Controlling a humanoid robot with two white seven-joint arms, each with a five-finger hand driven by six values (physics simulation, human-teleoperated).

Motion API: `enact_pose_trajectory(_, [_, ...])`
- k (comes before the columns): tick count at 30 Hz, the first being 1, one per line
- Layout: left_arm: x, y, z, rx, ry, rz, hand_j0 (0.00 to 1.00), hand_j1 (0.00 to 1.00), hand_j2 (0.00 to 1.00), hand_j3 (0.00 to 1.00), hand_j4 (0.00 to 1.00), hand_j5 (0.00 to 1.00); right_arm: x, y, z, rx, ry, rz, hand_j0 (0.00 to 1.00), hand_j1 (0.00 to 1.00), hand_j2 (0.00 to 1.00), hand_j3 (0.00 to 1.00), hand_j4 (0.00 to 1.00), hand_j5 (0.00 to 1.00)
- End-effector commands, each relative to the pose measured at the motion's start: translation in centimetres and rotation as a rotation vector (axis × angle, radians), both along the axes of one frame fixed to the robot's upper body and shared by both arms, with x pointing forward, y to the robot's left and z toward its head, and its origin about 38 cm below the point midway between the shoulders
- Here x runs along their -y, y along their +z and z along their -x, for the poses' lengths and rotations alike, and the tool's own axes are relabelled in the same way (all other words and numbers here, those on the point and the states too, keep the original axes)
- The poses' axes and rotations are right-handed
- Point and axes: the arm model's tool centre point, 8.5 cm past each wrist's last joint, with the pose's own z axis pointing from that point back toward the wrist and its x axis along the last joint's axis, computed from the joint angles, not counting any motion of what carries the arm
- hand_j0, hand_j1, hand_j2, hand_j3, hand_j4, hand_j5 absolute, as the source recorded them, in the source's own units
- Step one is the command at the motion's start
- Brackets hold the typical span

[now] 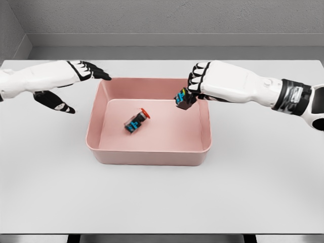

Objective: Put the industrial switch in the basket with both arms

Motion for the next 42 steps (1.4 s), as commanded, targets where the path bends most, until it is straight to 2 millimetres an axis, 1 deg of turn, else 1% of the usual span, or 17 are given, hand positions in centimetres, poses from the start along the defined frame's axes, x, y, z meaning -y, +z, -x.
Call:
enact_pose_trajectory(1, [-1.4, -0.1, -0.1, -0.007, 0.005, 0.014, 1.00, 1.00, 1.00, 1.00, 1.00, 1.00, -0.6, 0.0, 0.0, -0.005, 0.010, -0.021, 0.41, 0.41, 0.41, 0.41, 0.41, 0.41])
enact_pose_trajectory(6, [-1.5, 0.0, -0.1, -0.002, -0.001, 0.013, 1.00, 1.00, 1.00, 1.00, 1.00, 1.00, -1.8, -0.2, 0.1, -0.010, 0.035, -0.046, 0.44, 0.44, 0.44, 0.44, 0.44, 0.44])
enact_pose_trajectory(8, [-1.4, 0.0, -0.1, 0.000, -0.007, 0.014, 1.00, 1.00, 1.00, 1.00, 1.00, 1.00, -3.0, -0.1, 0.1, -0.009, 0.059, -0.063, 0.49, 0.49, 0.49, 0.49, 0.49, 0.49])
enact_pose_trajectory(9, [-1.5, 0.1, 0.0, 0.003, -0.012, 0.010, 1.00, 1.00, 1.00, 1.00, 1.00, 1.00, -3.0, 0.0, 0.1, -0.007, 0.059, -0.070, 0.54, 0.54, 0.54, 0.54, 0.54, 0.54])
enact_pose_trajectory(10, [-1.5, 0.0, 0.0, 0.003, -0.011, 0.010, 1.00, 1.00, 1.00, 1.00, 1.00, 1.00, -3.0, -0.1, 0.1, -0.010, 0.057, -0.069, 0.65, 0.65, 0.65, 0.65, 0.65, 0.65])
enact_pose_trajectory(11, [-1.5, 0.0, 0.0, 0.003, -0.011, 0.010, 1.00, 1.00, 1.00, 1.00, 1.00, 1.00, -3.2, -0.5, 0.1, -0.021, 0.063, -0.065, 0.79, 0.79, 0.79, 0.79, 0.79, 0.79])
enact_pose_trajectory(12, [-1.5, 0.0, 0.0, 0.003, -0.011, 0.010, 1.00, 1.00, 1.00, 1.00, 1.00, 1.00, -3.6, -0.5, 0.2, -0.022, 0.073, -0.071, 0.80, 0.80, 0.80, 0.80, 0.80, 0.80])
enact_pose_trajectory(16, [-1.5, 0.0, 0.0, 0.003, -0.011, 0.010, 1.00, 1.00, 1.00, 1.00, 1.00, 1.00, -3.9, -0.5, 0.2, -0.022, 0.078, -0.081, 1.00, 1.00, 1.00, 1.00, 1.00, 1.00])
enact_pose_trajectory(29, [-1.6, 0.1, 0.0, 0.003, -0.009, 0.008, 1.00, 1.00, 1.00, 1.00, 1.00, 1.00, -3.8, -0.3, 0.1, -0.017, 0.076, -0.085, 1.00, 1.00, 1.00, 1.00, 1.00, 1.00])
enact_pose_trajectory(31, [-1.6, 0.1, 0.0, 0.003, -0.009, 0.008, 1.00, 1.00, 1.00, 1.00, 1.00, 1.00, -2.6, -0.2, -0.3, -0.035, 0.046, -0.098, 1.00, 1.00, 1.00, 1.00, 1.00, 1.00])
enact_pose_trajectory(32, [-1.6, 0.1, 0.0, 0.003, -0.009, 0.008, 1.00, 1.00, 1.00, 1.00, 1.00, 1.00, -0.9, 0.0, -0.7, -0.031, 0.002, -0.085, 1.00, 1.00, 1.00, 1.00, 1.00, 1.00])
enact_pose_trajectory(33, [-1.6, 0.1, 0.0, 0.003, -0.009, 0.008, 1.00, 1.00, 1.00, 1.00, 1.00, 1.00, -0.1, 0.1, -0.9, -0.028, -0.018, -0.076, 1.00, 1.00, 1.00, 1.00, 1.00, 1.00])
enact_pose_trajectory(34, [-1.6, 0.1, 0.0, 0.003, -0.009, 0.008, 1.00, 1.00, 1.00, 1.00, 1.00, 1.00, 1.5, -0.2, -1.5, -0.038, -0.066, -0.076, 1.00, 1.00, 1.00, 1.00, 1.00, 1.00])
enact_pose_trajectory(36, [-1.5, 0.0, 0.0, 0.001, -0.011, 0.010, 1.00, 1.00, 1.00, 1.00, 1.00, 1.00, 3.8, 0.3, -2.1, -0.041, -0.129, -0.114, 1.00, 1.00, 1.00, 1.00, 1.00, 1.00])
enact_pose_trajectory(39, [-1.5, -0.1, 0.0, 0.001, -0.010, 0.007, 1.00, 1.00, 1.00, 1.00, 1.00, 1.00, 5.0, -0.3, -2.3, -0.059, -0.165, -0.124, 1.00, 1.00, 1.00, 1.00, 1.00, 1.00])
enact_pose_trajectory(40, [-1.5, -0.1, 0.0, 0.001, -0.010, 0.007, 1.00, 1.00, 1.00, 1.00, 1.00, 1.00, 6.2, -0.2, -2.3, -0.058, -0.191, -0.102, 1.00, 1.00, 1.00, 1.00, 1.00, 1.00])
enact_pose_trajectory(42, [-1.5, -0.1, 0.0, 0.001, -0.010, 0.005, 1.00, 1.00, 1.00, 1.00, 1.00, 1.00, 7.6, -0.9, -2.4, -0.075, -0.232, -0.106, 1.00, 1.00, 1.00, 1.00, 1.00, 1.00])
